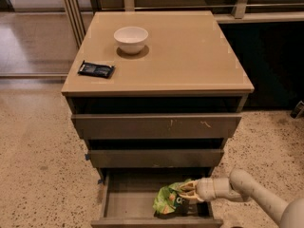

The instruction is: Place green rice chip bag into bottom drawer

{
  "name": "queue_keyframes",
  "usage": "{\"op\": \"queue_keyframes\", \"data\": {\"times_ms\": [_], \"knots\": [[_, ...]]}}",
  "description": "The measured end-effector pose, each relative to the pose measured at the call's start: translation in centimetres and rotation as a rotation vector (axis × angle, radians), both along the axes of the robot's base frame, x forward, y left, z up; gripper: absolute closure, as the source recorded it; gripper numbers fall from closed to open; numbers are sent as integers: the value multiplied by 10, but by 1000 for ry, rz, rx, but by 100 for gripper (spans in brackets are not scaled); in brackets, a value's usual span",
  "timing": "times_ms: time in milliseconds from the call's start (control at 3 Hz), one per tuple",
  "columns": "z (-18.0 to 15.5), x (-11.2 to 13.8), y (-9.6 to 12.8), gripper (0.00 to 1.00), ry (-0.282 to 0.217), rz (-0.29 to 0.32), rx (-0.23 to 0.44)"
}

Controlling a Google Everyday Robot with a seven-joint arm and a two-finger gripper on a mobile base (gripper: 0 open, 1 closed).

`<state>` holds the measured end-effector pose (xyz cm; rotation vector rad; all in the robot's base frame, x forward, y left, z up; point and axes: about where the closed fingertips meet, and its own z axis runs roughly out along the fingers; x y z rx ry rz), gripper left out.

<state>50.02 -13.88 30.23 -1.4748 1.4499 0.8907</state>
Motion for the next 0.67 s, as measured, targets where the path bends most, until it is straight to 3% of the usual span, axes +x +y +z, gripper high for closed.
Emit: {"op": "queue_keyframes", "data": {"times_ms": [667], "knots": [[-29,26,10,100,-54,-82,-61]]}}
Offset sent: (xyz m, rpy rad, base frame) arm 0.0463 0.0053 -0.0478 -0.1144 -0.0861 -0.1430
